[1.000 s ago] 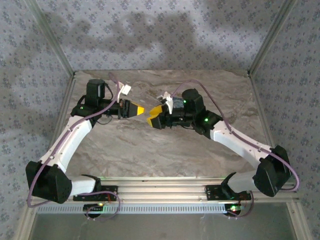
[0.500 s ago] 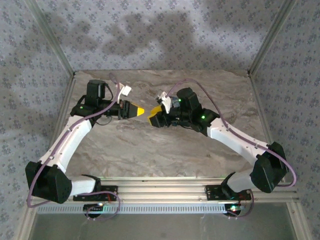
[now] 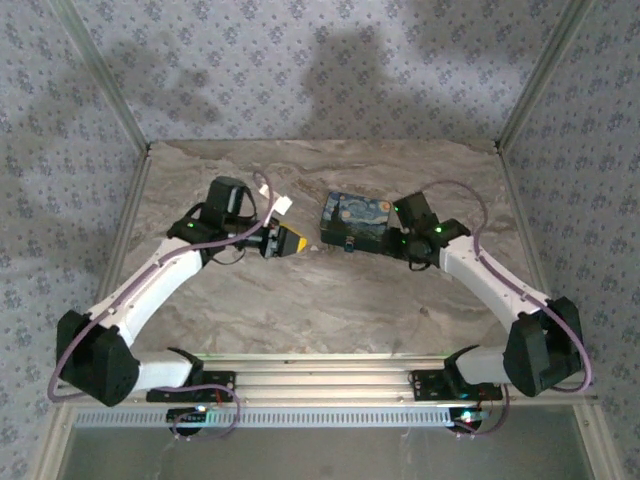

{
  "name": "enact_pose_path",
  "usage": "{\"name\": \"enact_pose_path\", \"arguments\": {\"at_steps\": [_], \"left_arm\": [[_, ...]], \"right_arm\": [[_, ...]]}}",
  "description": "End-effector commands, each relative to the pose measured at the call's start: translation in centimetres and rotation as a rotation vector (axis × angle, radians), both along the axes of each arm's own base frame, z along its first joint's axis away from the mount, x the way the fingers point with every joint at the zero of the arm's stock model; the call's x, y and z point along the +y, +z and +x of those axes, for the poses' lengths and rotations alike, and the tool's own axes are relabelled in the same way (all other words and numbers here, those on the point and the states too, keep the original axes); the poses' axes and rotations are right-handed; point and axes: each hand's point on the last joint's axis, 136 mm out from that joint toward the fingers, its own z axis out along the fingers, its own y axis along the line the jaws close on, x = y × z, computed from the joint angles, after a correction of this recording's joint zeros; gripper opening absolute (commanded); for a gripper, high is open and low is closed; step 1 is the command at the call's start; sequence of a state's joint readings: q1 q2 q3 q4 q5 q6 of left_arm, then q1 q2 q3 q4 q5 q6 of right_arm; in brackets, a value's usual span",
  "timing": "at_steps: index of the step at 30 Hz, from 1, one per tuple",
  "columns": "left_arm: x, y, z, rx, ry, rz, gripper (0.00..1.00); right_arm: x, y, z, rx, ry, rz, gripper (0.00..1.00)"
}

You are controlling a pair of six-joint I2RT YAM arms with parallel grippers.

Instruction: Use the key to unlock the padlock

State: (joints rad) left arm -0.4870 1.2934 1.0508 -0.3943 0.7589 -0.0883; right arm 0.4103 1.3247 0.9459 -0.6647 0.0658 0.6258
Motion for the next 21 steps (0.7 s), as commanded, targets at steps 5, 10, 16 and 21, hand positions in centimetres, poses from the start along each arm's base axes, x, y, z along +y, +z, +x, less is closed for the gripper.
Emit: {"name": "enact_pose_path", "arguments": {"at_steps": [5, 10, 16, 21], "left_arm": [[-1.5, -2.6, 1.2, -0.009, -0.001, 0.028, 0.35], [-1.3, -4.1, 0.3, 0.020, -0.025, 0.045, 0.36], [-0.9, -4.9, -0.6, 0.036, -0.029, 0.041, 0.36], [-0.9, -4.9, -0.8, 0.038, -0.030, 0.034, 0.36]], "right_arm": [[-4.7, -6.8, -7.5, 0.314, -0.273, -0.029, 0.49], [-5.5, -8.7, -8.6, 0.375, -0.307, -0.045, 0.42], [-5.6, -10.2, -9.5, 0.398, -0.335, -0.040, 0.36], [-5.7, -10.7, -9.5, 0.398, -0.343, -0.056, 0.35]]}}
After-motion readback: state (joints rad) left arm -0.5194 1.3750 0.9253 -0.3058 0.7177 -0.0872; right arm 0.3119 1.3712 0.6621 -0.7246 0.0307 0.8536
